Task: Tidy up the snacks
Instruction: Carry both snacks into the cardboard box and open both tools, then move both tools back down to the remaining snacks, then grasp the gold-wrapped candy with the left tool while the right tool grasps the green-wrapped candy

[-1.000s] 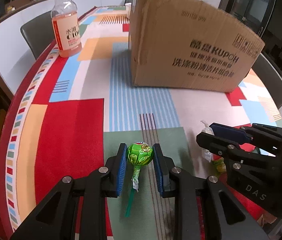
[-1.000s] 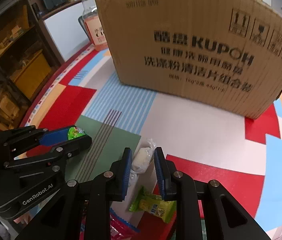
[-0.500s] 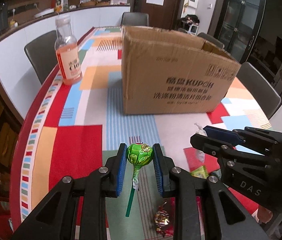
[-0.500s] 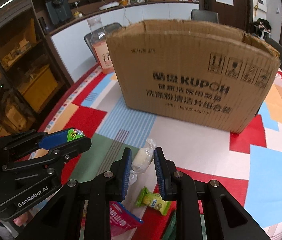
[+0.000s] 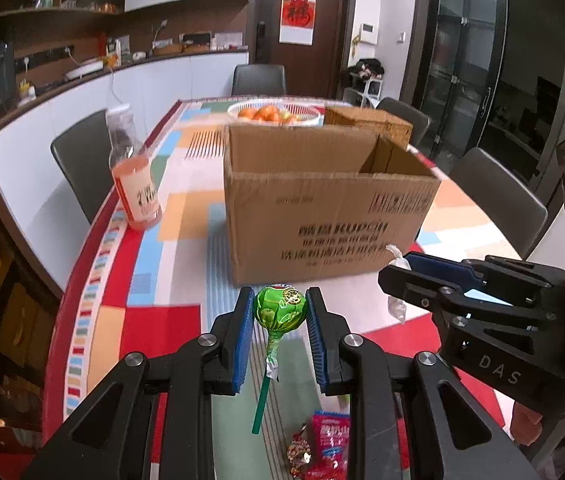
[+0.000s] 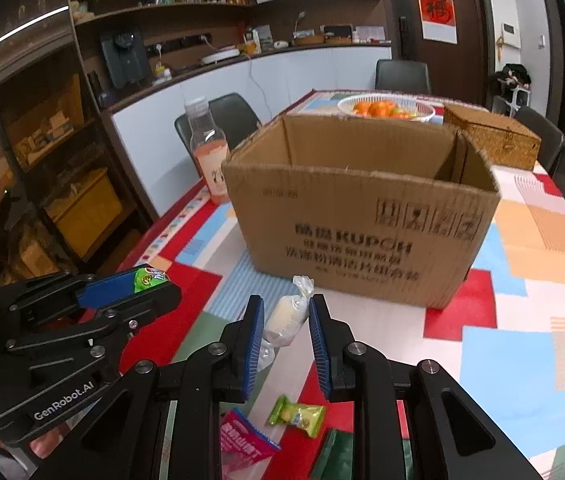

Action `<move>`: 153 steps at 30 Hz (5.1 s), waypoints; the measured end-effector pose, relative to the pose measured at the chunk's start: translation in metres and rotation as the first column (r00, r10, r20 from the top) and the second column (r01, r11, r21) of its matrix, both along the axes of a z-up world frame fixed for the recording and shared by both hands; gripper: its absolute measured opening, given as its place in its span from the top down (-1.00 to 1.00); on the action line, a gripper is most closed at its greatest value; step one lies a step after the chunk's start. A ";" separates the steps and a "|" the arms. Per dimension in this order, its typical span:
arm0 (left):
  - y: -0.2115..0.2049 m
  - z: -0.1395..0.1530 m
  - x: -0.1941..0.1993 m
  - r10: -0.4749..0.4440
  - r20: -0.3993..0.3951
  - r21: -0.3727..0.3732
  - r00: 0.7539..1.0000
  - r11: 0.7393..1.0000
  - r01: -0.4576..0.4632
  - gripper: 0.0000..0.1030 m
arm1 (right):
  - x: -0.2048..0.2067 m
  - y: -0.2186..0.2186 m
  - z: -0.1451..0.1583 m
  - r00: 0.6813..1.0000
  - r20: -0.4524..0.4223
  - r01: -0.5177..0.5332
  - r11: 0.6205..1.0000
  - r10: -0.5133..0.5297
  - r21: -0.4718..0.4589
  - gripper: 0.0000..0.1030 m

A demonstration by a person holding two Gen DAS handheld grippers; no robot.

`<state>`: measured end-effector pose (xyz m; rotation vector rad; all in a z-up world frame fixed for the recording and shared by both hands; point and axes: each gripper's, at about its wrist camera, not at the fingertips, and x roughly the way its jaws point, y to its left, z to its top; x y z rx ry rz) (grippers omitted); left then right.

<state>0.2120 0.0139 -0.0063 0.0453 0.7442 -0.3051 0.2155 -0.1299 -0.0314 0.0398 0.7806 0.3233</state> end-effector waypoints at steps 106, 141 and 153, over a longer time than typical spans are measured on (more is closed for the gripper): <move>0.008 -0.034 -0.054 0.048 -0.146 0.132 0.988 0.991 -0.029 0.04 | -0.020 0.014 -0.019 0.971 -0.125 -0.218 0.971 0.205 -0.098 0.09; -0.003 -0.130 -0.043 0.005 -0.439 0.061 0.898 0.998 0.025 0.29 | -0.002 0.016 -0.096 0.906 -0.335 -0.347 0.909 0.261 -0.231 0.09; -0.005 -0.132 -0.038 0.004 -0.437 0.051 0.899 0.999 0.020 0.56 | 0.008 0.023 -0.114 0.886 -0.369 -0.379 0.897 0.281 -0.227 0.21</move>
